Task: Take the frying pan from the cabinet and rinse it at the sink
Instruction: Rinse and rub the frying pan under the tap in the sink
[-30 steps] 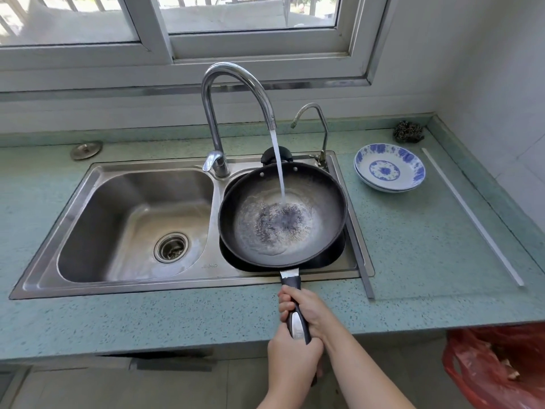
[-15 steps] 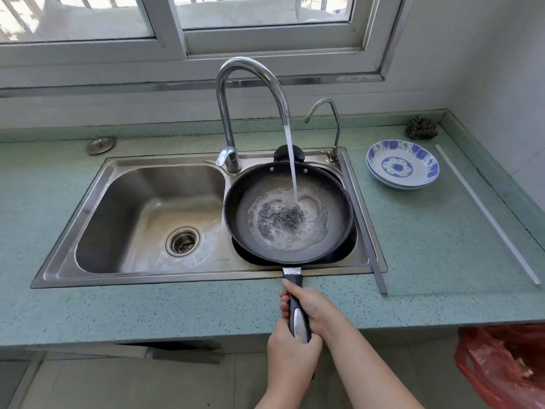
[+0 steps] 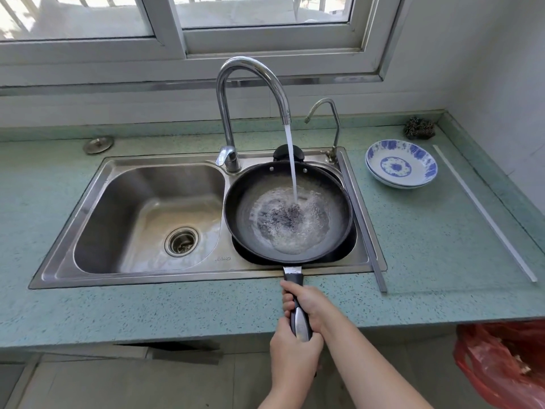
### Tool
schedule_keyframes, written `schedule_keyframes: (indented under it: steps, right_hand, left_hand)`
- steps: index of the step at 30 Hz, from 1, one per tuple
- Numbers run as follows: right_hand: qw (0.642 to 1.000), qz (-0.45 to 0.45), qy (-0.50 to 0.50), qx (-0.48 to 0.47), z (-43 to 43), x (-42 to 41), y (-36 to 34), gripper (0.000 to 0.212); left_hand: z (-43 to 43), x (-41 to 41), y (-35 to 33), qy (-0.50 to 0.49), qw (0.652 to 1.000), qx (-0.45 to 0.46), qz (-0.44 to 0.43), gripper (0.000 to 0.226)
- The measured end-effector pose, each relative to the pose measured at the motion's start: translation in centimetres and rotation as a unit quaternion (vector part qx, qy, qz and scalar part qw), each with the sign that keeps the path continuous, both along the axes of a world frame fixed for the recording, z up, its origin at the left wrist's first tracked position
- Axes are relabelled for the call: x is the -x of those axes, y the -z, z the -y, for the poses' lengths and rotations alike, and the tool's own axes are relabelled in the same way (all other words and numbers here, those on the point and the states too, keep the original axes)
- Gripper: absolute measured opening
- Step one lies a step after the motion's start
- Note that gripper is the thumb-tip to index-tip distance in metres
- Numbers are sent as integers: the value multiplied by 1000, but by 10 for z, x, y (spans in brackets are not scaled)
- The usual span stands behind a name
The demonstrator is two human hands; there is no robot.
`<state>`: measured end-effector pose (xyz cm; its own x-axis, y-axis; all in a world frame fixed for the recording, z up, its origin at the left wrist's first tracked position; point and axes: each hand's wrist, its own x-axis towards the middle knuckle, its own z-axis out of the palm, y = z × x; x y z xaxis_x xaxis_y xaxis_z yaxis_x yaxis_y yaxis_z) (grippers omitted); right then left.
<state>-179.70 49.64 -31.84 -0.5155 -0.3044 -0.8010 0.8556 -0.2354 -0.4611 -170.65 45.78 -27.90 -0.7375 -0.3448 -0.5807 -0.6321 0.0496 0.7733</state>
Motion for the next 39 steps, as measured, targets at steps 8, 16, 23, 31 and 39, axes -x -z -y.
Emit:
schedule_keyframes:
  steps: [8,16,23,31,39]
  right_hand:
    - [1000,-28,8,9,2,-7,-3,35]
    - [998,-55,17,4,-2,-18,-7,40]
    - [998,-64,4,0,6,-6,-11,38]
    - [997,-65,23,-38,-4,-17,-5,39]
    - [996,-81,2,-23,13,-14,-10,38]
  left_hand:
    - [3,-4,0,-12,999,-30,-19,19]
    - [2,-13,15,-7,999,-2,-34,26]
    - [5,-2,23,-16,999,3,-34,22]
    - [-1,-10,31,-3,1000,5,-28,25]
    - [11,-6,26,-22,998,9,-52,31]
